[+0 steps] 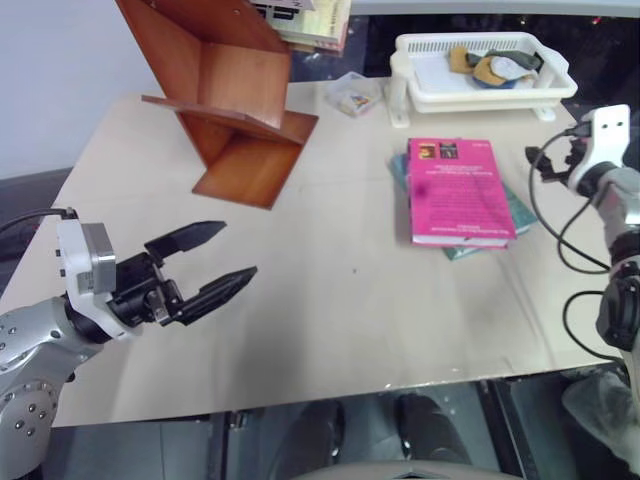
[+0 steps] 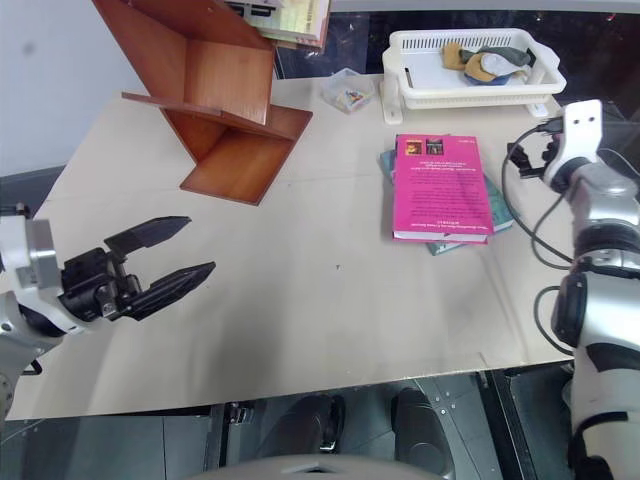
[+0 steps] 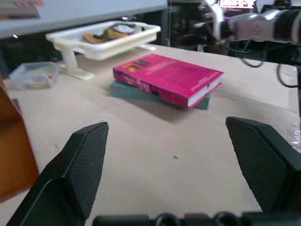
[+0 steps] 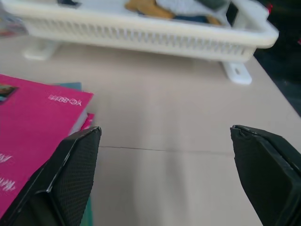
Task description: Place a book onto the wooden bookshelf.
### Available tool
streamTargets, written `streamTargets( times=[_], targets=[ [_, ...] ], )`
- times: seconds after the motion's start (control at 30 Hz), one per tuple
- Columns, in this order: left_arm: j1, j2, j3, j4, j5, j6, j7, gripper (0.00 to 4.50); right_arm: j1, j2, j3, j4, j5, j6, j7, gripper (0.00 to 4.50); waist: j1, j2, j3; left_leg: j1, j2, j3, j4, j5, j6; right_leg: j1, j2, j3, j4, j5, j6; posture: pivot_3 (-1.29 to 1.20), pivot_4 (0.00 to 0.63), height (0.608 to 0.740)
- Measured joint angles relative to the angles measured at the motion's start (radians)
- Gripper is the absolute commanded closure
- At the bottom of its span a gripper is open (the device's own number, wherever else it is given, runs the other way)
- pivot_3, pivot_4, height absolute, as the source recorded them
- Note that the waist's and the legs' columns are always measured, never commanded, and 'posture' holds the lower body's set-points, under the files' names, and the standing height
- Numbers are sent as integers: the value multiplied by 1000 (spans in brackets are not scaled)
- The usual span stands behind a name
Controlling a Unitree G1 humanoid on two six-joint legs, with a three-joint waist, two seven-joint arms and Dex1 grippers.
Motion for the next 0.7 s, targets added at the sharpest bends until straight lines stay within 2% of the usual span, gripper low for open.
streamTargets(
  times=[0.07, 0.27, 0.5, 0.7],
  targets=[
    [-9, 0, -3, 1, -1, 0, -2, 102, -22, 25, 13, 34, -30, 1, -77, 0, -1, 0, 0, -7, -1, 0, 1, 0, 0, -7, 0, 0, 1, 0, 0, 0, 150, 740],
    [-18, 0, -4, -2, -1, 2, 0, 102, -41, 60, 17, 84, -66, 33, -184, 0, -6, 0, 0, -8, 0, 0, 1, 0, 0, -8, 0, 0, 3, 0, 0, 0, 150, 740],
    [3, -7, -2, -22, -2, 4, 18, 102, -41, 78, 25, 92, -111, 49, -204, 0, -8, 0, 0, -7, 0, 1, 1, 0, 0, -9, 3, 1, 4, 0, 0, 0, 150, 740],
    [5, -13, -2, -25, -1, 3, 33, 102, -41, 113, 50, 92, -140, 34, -101, 0, -10, 0, 0, -7, 0, 1, 2, 0, 0, -9, 4, 2, 6, 0, 0, 0, 150, 740]
  ],
)
